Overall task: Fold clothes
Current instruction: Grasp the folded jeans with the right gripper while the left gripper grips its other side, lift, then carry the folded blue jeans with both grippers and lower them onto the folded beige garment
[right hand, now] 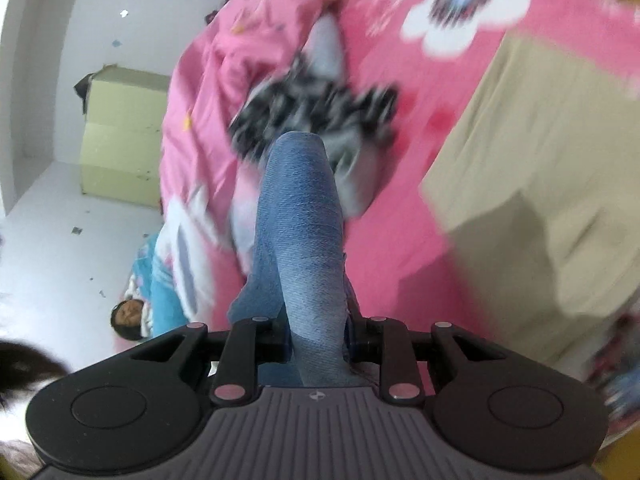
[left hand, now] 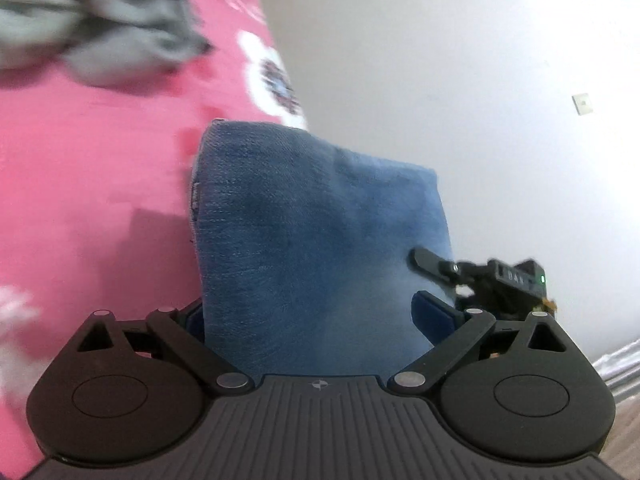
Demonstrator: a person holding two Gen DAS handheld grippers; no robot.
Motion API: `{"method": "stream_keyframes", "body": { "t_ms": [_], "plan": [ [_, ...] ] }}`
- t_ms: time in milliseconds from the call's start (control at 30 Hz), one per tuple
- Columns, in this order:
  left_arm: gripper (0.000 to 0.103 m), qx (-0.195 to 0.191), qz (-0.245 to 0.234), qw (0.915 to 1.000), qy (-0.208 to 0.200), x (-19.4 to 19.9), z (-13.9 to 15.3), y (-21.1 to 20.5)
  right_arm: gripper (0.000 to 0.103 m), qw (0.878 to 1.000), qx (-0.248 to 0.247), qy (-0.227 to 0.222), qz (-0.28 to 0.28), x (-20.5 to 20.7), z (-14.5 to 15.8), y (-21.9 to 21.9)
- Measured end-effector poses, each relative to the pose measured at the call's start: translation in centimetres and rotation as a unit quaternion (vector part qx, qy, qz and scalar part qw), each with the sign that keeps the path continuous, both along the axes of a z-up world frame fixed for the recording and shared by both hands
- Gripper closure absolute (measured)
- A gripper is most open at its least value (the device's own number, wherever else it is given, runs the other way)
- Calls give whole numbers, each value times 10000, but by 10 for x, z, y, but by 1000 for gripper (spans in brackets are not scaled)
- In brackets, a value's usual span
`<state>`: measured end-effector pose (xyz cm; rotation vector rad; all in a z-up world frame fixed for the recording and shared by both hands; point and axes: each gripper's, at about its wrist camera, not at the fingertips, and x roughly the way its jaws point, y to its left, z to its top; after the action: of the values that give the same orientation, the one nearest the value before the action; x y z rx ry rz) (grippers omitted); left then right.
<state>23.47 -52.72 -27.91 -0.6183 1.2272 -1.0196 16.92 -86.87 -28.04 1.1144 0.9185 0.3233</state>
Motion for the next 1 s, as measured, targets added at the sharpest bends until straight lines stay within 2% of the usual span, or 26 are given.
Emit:
{"method": "stream_keyframes", "body": {
  "t_ms": [67, 133, 200, 233, 267, 300, 367, 433, 533, 800, 900, 967, 1000],
  "plan": [
    [7, 88, -26, 10000, -3, 7, -14, -35, 76, 9999, -74, 74, 69, 16, -4, -45],
    [7, 324, -20, 9994, -130, 14, -35, -64, 76, 9997, -173, 123, 153, 36, -26, -80],
    [7, 973, 74, 9946, -356, 23, -64, -88, 74, 9994, -176, 194, 232, 59, -67, -110],
    [8, 1296, 78, 9911, -303, 28, -80, -99, 72, 9990, -211, 328, 232, 69, -92, -122],
    [7, 1563, 81, 9874, -229, 33, -95, -108, 65, 9977, -318, 578, 180, 79, -117, -131],
    [6, 1541, 92, 9880, -71, 36, -103, -109, 63, 9972, -281, 689, 96, 85, -136, -138],
    [6, 1367, 196, 9904, 16, 35, -103, -105, 63, 9982, 144, 566, -151, 87, -160, -148],
    [5, 1352, 162, 9906, -153, 30, -96, -106, 63, 9987, 206, 272, -365, 84, -161, -153],
    [3, 1453, 162, 9889, -261, 27, -93, -110, 62, 9991, 228, 27, -346, 85, -154, -153],
    [2, 1452, 531, 9879, -140, 14, -90, -106, 62, 9989, -194, -284, 314, 140, -135, -148],
    [2, 1558, 547, 9861, -204, 21, -86, -129, 63, 9974, -414, -303, 511, 152, -133, -151],
    [2, 1646, 540, 9846, -217, 22, -82, -132, 63, 9962, -639, -126, 571, 151, -140, -155],
    [2, 1678, 530, 9842, -201, 22, -80, -131, 63, 9970, -577, -5, 506, 147, -144, -160]
  ]
}}
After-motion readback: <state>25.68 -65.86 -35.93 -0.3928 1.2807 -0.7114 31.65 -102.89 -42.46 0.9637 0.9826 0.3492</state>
